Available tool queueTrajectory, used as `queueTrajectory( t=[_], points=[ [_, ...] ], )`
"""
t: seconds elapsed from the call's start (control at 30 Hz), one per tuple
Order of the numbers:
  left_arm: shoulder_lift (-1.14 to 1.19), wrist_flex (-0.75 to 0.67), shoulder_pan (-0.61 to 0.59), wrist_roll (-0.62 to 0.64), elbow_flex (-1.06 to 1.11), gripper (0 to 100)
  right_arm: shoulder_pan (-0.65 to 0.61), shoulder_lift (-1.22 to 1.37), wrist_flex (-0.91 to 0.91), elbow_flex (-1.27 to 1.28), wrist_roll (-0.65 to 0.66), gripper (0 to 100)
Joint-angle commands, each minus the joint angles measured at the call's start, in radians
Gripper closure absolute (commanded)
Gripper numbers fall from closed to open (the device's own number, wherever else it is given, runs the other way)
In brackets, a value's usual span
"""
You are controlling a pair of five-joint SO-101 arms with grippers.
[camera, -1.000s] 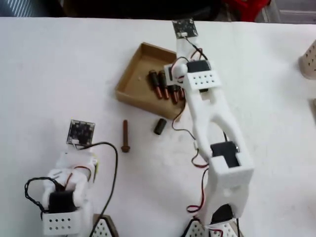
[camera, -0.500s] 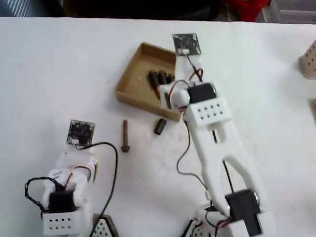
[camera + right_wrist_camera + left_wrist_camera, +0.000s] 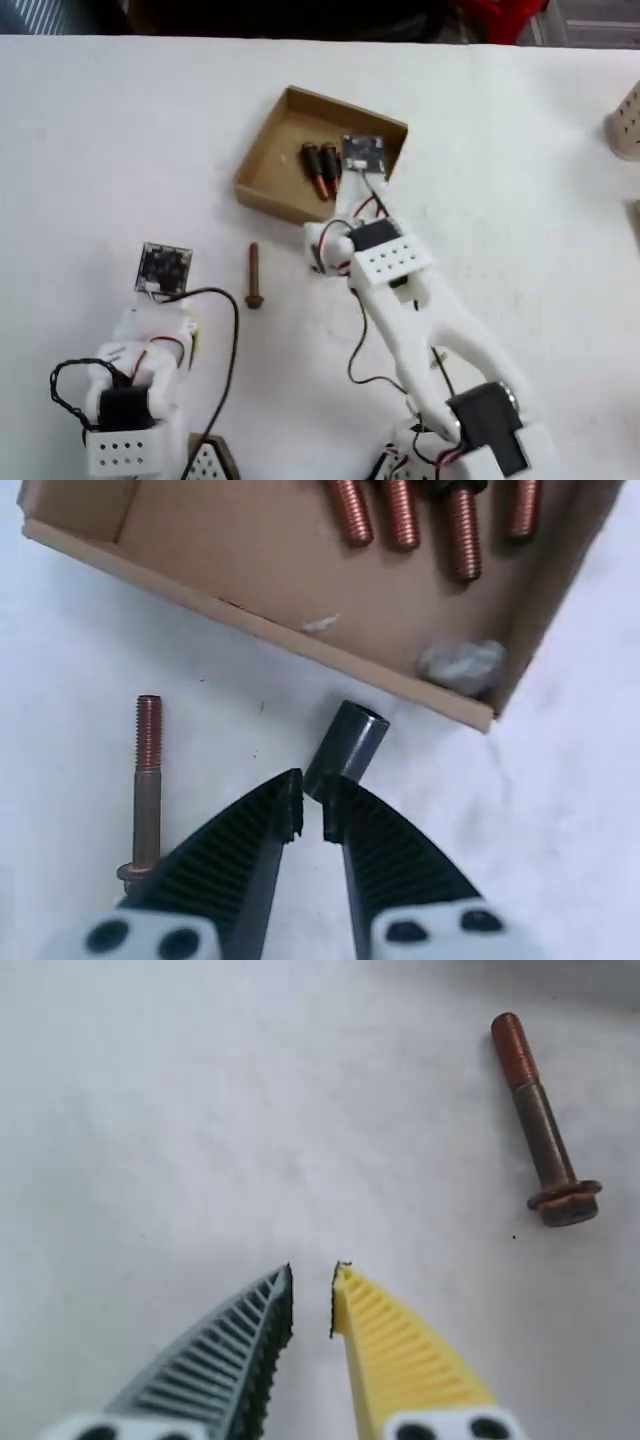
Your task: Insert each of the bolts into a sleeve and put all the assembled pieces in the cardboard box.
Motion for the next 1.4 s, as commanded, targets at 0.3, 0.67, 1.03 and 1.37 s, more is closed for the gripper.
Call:
queueTrajectory(
  t=[0.3,0.67,1.03,1.37],
  points=[
    [-0.008,0.011,-0.012,-0.009,-0.002,90,-0.039,0.102,0.018,-0.064,-0.103,86.8],
    [-0.008,0.012,-0.012,-0.009,-0.002,90,-0.001,0.113,0.012,-0.068,-0.104,87.8],
    [-0.008,0.012,-0.012,-0.009,-0.002,90,0.03,0.127,-0.028,-0.061,-0.104,87.8],
    [-0.008,0.012,-0.012,-0.009,-0.002,90,0.033,0.381,-0.008,-0.219,-0.106,93.3]
  ],
)
